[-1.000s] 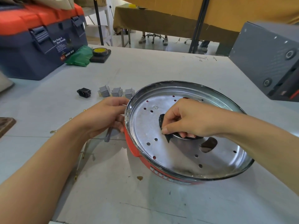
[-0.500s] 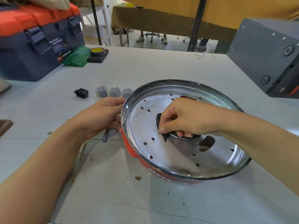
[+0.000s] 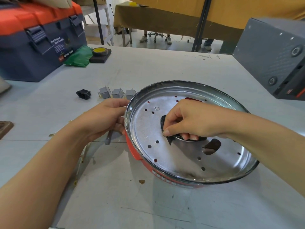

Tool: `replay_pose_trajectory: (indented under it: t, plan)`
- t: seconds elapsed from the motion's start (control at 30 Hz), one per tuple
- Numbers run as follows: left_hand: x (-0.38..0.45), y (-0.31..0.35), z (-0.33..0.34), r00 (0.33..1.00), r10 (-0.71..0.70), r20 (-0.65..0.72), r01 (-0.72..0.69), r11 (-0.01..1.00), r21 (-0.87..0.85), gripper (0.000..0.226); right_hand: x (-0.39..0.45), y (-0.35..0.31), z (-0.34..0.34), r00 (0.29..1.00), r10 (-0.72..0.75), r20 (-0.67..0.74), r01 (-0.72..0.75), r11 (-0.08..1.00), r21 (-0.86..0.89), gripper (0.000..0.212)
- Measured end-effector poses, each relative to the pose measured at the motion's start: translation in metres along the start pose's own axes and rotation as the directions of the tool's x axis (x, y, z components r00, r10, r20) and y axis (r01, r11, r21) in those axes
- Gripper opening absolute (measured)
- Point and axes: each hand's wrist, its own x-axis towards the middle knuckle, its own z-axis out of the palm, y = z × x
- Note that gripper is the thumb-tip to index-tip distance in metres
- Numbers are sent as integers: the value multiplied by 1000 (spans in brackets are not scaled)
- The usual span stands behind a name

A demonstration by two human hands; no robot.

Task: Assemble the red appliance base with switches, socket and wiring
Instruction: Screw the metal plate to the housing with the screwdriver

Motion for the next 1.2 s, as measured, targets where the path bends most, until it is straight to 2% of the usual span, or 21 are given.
replay_pose_trajectory:
  t: [0.8, 0.97, 1.13, 1.2]
  plan:
    - [1, -1, -2, 1000, 0, 0, 0, 998, 59, 26, -1, 1, -2, 1000, 12, 11, -12, 1000, 21, 18]
    - [-3, 2, -3, 998, 28, -50, -18, 981, 195, 25, 0, 2, 0, 1000, 10, -24, -10, 1000, -22, 15]
    - [-9, 8, -6, 956, 191, -221, -91, 914, 395, 16, -1, -3, 2, 995, -44, -95, 29, 988, -151, 16]
    - [-12, 12, -11, 940, 236, -248, -104, 888, 448, 13, -2, -5, 5, 989, -71, -128, 45, 980, -192, 15]
